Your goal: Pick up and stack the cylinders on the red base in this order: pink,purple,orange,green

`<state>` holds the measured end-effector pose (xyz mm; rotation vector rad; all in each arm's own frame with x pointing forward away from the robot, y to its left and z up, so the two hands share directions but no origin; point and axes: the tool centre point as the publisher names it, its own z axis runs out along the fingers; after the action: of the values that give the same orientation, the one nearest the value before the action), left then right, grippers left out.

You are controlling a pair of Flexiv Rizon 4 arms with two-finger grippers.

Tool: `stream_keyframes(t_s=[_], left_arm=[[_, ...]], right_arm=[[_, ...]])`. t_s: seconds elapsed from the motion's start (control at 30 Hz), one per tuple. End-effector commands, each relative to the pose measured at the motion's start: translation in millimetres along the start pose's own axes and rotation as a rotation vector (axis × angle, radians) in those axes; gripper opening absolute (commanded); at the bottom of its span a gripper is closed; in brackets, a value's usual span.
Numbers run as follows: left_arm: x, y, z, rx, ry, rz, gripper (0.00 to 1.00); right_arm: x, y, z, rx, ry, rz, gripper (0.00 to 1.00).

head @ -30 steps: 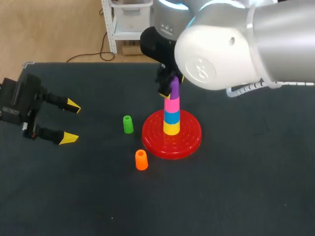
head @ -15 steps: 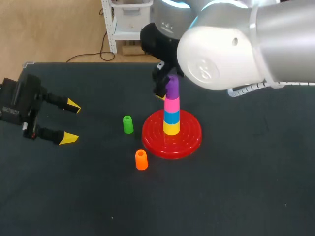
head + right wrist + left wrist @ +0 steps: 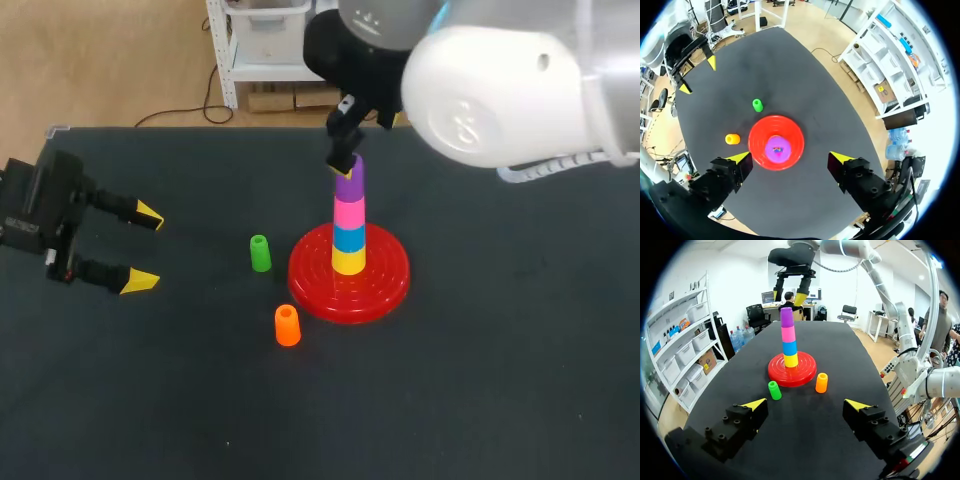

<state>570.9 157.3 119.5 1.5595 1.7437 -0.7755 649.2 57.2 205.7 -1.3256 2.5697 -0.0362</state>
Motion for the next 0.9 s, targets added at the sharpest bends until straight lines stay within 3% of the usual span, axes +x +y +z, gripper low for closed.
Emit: stream_keyframes(t_s=[0.03, 0.53, 0.9], left_arm=[[1.5, -0.6, 0, -0.003, -0.004, 0.003, 1.00], [1.5, -0.6, 0, -0.003, -0.004, 0.003, 1.00], [1.5, -0.6, 0, -0.003, -0.004, 0.003, 1.00]], right_arm=[[19, 12, -19, 0.001, -0.047, -0.012, 1.00], [53, 69, -42, -0.071, -0.074, -0.126, 1.00], [52, 107, -17, -0.113, -0.052, -0.192, 1.00]])
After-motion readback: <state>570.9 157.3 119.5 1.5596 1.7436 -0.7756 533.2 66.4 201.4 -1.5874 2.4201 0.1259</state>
